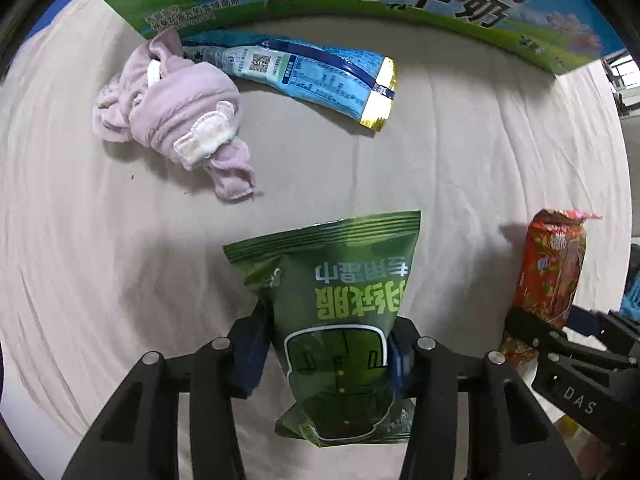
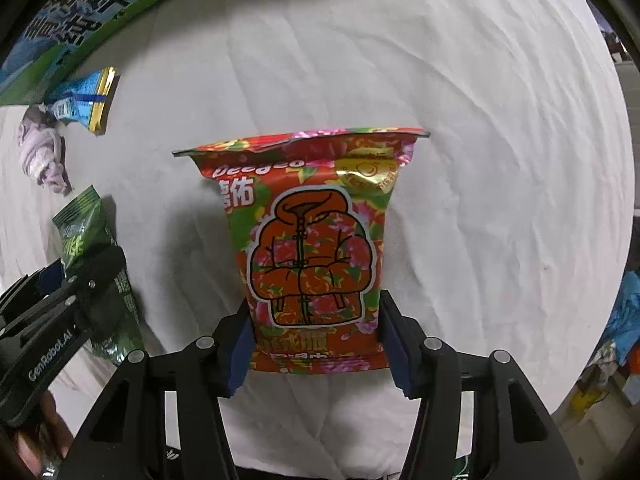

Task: Organize soft objects
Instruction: 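Carry both packets into the cardboard box and open both tools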

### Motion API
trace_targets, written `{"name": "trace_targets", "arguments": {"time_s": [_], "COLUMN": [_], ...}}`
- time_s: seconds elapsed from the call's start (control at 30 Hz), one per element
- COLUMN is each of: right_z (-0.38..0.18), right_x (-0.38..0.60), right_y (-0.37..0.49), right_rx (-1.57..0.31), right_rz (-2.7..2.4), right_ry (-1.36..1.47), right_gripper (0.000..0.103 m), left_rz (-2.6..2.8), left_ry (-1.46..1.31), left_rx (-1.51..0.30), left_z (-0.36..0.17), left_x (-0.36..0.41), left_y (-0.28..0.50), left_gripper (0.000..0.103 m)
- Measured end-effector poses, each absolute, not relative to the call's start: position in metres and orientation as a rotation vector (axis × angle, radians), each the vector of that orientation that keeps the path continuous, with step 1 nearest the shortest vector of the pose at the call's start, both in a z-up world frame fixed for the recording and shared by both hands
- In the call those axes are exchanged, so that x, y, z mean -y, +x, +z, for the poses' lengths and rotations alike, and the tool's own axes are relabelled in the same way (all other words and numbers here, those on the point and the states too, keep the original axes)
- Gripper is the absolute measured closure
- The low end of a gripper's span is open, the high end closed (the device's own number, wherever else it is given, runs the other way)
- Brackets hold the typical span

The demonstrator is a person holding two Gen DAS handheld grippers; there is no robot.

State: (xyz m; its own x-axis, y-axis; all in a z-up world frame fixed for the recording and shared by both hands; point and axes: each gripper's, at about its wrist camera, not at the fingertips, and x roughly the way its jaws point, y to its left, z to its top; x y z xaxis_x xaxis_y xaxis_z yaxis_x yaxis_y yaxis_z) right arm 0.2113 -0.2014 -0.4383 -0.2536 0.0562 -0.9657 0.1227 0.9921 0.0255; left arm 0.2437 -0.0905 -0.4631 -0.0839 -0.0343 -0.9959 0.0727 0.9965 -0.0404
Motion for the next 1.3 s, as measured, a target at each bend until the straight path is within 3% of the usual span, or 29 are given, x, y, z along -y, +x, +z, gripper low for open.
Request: {"name": "trace_targets", "arguments": {"time_s": [0.13,0.47,0.97,1.13,1.3], "right_z": [-0.435,-0.403,-0.225,-0.18,-0.183], "right_x": [0.197,0.2,0.214,0.209,0.206], "right_y": [0.209,0.205,0.258,0.308,0.355], "right_rx": [-1.812,-1.74,-1.412,-1.325,-1.31], "right_rz": [-0.055,-0.011,0.159,0.175,0.148], "right_ry": [0.104,0.154,0.22,0.18,0.147], "right_gripper": [0.051,0.053,0.053,0.053,0.053], "left_rz": [-0.092,-0.123,-0.253,-0.248,-0.245], "left_ry": [0.034,-0.009,-0.097,-0.071,-0.041], "left_rx": [-1.637,-1.556,-1.188,-1.13,-1.148], "left_z": [-0.456,-0.381,-0.181,-0.178,-0.202], "left_x": [0.1,0.086,0.066,0.058,0.063], "left_y": [0.226,0.214,0.292,0.35,0.4], "left_gripper": [0.061,0.064,0.064,0.064,0.064]}}
